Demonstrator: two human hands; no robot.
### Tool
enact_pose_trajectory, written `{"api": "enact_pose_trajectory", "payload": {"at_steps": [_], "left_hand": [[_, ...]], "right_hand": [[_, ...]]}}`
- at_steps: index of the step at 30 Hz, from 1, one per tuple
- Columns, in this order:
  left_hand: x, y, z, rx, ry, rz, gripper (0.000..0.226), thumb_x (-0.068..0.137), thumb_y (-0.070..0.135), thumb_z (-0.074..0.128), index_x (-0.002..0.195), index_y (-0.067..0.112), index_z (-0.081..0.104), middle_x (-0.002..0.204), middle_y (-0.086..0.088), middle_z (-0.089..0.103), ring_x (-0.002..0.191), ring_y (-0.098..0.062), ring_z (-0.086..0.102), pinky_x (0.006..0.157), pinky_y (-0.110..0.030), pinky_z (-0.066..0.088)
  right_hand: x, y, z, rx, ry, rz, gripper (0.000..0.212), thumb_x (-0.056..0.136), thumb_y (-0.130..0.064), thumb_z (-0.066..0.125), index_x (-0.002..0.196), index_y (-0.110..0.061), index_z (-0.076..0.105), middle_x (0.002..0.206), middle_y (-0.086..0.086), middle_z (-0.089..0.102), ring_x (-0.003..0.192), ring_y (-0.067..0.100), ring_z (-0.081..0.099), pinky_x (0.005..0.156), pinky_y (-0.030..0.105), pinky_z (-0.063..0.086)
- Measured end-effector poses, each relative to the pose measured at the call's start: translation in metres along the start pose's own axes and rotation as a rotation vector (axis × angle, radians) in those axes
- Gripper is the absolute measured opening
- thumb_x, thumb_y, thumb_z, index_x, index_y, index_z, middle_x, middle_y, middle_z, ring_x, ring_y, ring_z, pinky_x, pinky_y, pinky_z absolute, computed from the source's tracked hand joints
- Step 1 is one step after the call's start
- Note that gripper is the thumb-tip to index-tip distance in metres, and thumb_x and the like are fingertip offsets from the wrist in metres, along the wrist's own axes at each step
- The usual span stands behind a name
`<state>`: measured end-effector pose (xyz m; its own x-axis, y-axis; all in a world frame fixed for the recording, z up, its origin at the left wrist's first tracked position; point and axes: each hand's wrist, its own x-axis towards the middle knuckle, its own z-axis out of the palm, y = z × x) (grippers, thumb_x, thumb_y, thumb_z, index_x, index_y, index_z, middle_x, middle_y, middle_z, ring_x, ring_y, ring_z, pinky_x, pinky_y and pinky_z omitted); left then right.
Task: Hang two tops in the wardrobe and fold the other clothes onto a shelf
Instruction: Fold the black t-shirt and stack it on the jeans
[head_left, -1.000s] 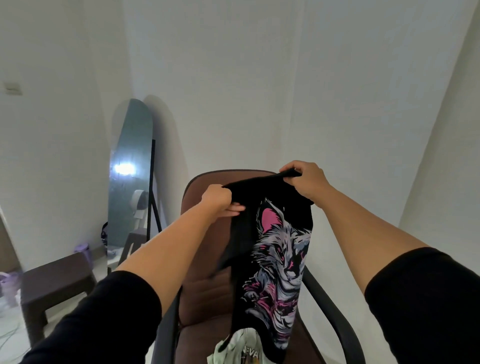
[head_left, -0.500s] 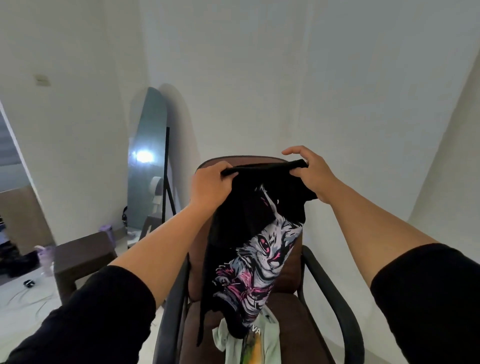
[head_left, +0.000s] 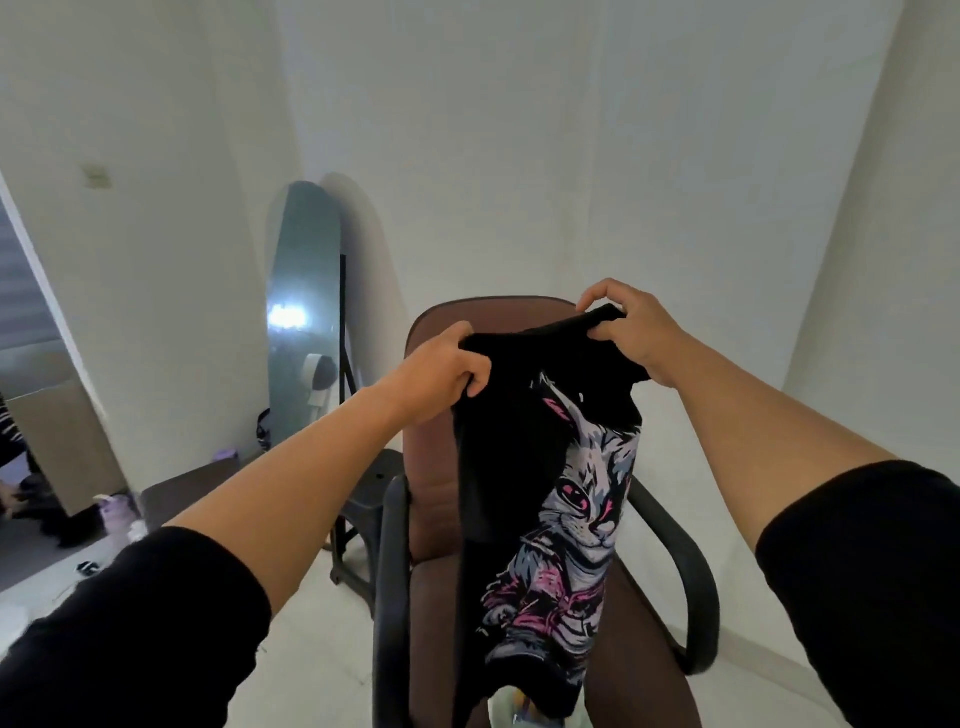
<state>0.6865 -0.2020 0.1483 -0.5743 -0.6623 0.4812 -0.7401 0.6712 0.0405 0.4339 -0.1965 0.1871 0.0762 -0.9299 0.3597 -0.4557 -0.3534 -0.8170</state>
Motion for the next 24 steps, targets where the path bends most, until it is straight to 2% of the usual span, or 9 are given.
{"api": "enact_pose_trajectory", "payload": {"at_steps": [2, 4, 6, 7, 9, 11, 14, 19, 24], "left_hand": [[-0.014, 0.009, -0.004, -0.104, -0.085, -0.077, 0.034, 0.087, -0.007, 0.044, 0.074, 0.016, 0.065, 0.093, 0.001, 0.045, 0.087, -0.031, 0.054, 0.078, -0.032, 0.044], [-0.023, 0.016, -0.002, -0.183, -0.162, -0.131, 0.037, 0.09, -0.006, 0.041, 0.083, 0.017, 0.07, 0.083, 0.015, 0.046, 0.119, -0.032, 0.045, 0.095, -0.029, 0.035], [-0.028, 0.018, 0.003, -0.245, -0.217, -0.163, 0.037, 0.091, -0.001, 0.041, 0.09, 0.02, 0.071, 0.083, 0.01, 0.058, 0.139, -0.025, 0.029, 0.107, -0.027, 0.024], [-0.03, 0.019, 0.006, -0.276, -0.235, -0.175, 0.033, 0.091, 0.003, 0.044, 0.093, 0.02, 0.072, 0.091, 0.005, 0.064, 0.143, -0.02, 0.021, 0.11, -0.026, 0.019], [-0.028, 0.018, 0.014, -0.293, -0.246, -0.18, 0.02, 0.089, 0.016, 0.056, 0.1, 0.021, 0.072, 0.118, 0.003, 0.063, 0.145, -0.015, 0.016, 0.113, -0.03, 0.016], [-0.024, 0.016, 0.024, -0.225, -0.274, -0.166, 0.024, 0.084, 0.03, 0.068, 0.106, 0.022, 0.071, 0.129, 0.002, 0.058, 0.145, -0.015, 0.017, 0.114, -0.034, 0.021], [-0.014, 0.007, 0.055, -0.162, -0.293, -0.183, 0.035, 0.078, 0.029, 0.074, 0.112, 0.021, 0.069, 0.131, -0.002, 0.053, 0.14, -0.019, 0.028, 0.109, -0.033, 0.03], [0.02, -0.03, 0.137, -0.192, -0.302, -0.198, 0.037, 0.076, 0.022, 0.076, 0.112, 0.021, 0.069, 0.114, 0.005, 0.049, 0.109, -0.016, 0.053, 0.097, -0.026, 0.041], [0.075, -0.095, 0.252, -0.181, -0.428, -0.248, 0.039, 0.083, 0.016, 0.068, 0.122, 0.017, 0.064, 0.129, -0.002, 0.047, 0.112, -0.019, 0.054, 0.102, -0.03, 0.041]], "right_hand": [[-0.02, -0.001, 0.003, -0.021, -0.026, 0.014, 0.03, 0.087, 0.01, 0.05, 0.085, -0.019, 0.06, 0.081, 0.0, 0.055, 0.068, 0.015, 0.054, 0.045, 0.01, 0.044], [-0.036, 0.001, 0.006, -0.036, -0.05, 0.041, 0.034, 0.086, 0.011, 0.051, 0.078, -0.021, 0.06, 0.081, -0.001, 0.056, 0.069, 0.014, 0.054, 0.048, 0.008, 0.045], [-0.048, 0.005, 0.007, -0.058, -0.066, 0.071, 0.035, 0.086, 0.011, 0.051, 0.076, -0.021, 0.06, 0.082, -0.001, 0.056, 0.071, 0.014, 0.054, 0.05, 0.008, 0.047], [-0.051, 0.008, 0.007, -0.07, -0.07, 0.082, 0.035, 0.085, 0.012, 0.051, 0.075, -0.02, 0.061, 0.081, -0.001, 0.056, 0.071, 0.013, 0.054, 0.052, 0.009, 0.048], [-0.053, 0.016, 0.005, -0.091, -0.069, 0.104, 0.035, 0.085, 0.012, 0.051, 0.073, -0.019, 0.061, 0.08, -0.001, 0.057, 0.072, 0.013, 0.054, 0.057, 0.012, 0.048], [-0.049, 0.025, 0.003, -0.109, -0.062, 0.133, 0.036, 0.084, 0.012, 0.051, 0.071, -0.019, 0.062, 0.078, 0.001, 0.057, 0.07, 0.012, 0.053, 0.056, 0.011, 0.047], [-0.03, 0.047, 0.006, -0.145, -0.063, 0.164, 0.036, 0.085, 0.011, 0.053, 0.069, -0.02, 0.064, 0.078, 0.004, 0.058, 0.067, 0.014, 0.052, 0.05, 0.008, 0.044], [0.029, 0.128, 0.024, -0.172, -0.086, 0.233, 0.039, 0.084, 0.011, 0.051, 0.065, -0.02, 0.065, 0.088, 0.016, 0.063, 0.074, 0.024, 0.052, 0.062, 0.027, 0.044], [0.119, 0.253, 0.062, -0.22, -0.09, 0.344, 0.05, 0.081, 0.014, 0.043, 0.06, -0.026, 0.066, 0.099, 0.016, 0.07, 0.07, 0.028, 0.055, 0.063, 0.035, 0.045]]}}
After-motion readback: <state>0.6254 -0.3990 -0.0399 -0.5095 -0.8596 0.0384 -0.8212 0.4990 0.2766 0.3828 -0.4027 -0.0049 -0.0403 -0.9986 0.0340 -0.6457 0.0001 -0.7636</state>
